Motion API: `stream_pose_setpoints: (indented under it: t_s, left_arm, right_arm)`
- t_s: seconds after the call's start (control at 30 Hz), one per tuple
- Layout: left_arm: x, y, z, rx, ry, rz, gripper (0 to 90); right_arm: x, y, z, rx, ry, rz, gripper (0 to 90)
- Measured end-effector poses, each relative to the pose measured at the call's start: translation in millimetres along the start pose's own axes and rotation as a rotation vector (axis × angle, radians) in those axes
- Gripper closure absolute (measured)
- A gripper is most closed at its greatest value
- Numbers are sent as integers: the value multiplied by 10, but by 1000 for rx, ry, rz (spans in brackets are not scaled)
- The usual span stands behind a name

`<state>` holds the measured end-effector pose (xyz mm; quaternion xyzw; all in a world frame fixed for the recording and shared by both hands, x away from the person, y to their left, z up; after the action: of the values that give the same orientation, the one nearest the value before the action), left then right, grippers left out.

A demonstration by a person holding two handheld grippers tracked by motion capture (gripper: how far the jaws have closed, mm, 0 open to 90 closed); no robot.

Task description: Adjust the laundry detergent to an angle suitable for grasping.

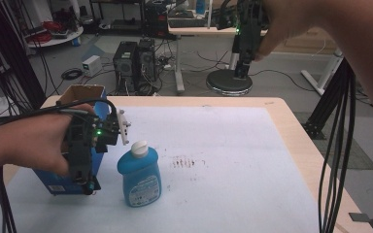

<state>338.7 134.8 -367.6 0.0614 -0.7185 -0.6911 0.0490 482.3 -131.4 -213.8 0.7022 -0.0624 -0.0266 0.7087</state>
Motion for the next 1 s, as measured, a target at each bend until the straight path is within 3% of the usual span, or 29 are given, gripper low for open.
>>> stream_pose_setpoints:
  t_s: [0.2,0.5,1.0]
  left_arm:
    - [31,-1,-3,1,-5,-2,18]
    - [31,35,-12,9,23,-18,18]
    - [47,9,1,16,20,-22,18]
  right_arm:
    - [-16,10,15,5,2,-1,31]
    - [-27,-48,77,-3,-12,14,31]
    - [-99,53,67,43,-27,34,31]
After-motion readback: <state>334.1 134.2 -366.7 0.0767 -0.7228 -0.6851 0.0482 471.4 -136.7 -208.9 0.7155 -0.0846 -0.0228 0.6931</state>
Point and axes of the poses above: each handheld gripper's, and its own axes: y roughly backward along the jaws, z roughly out of its underside, x roughly to its right, the point moved 10 cm from there along -y, roughly forward along the jaws, and after that the axes turned 6 degrees about -z, right-handed, at the moved point
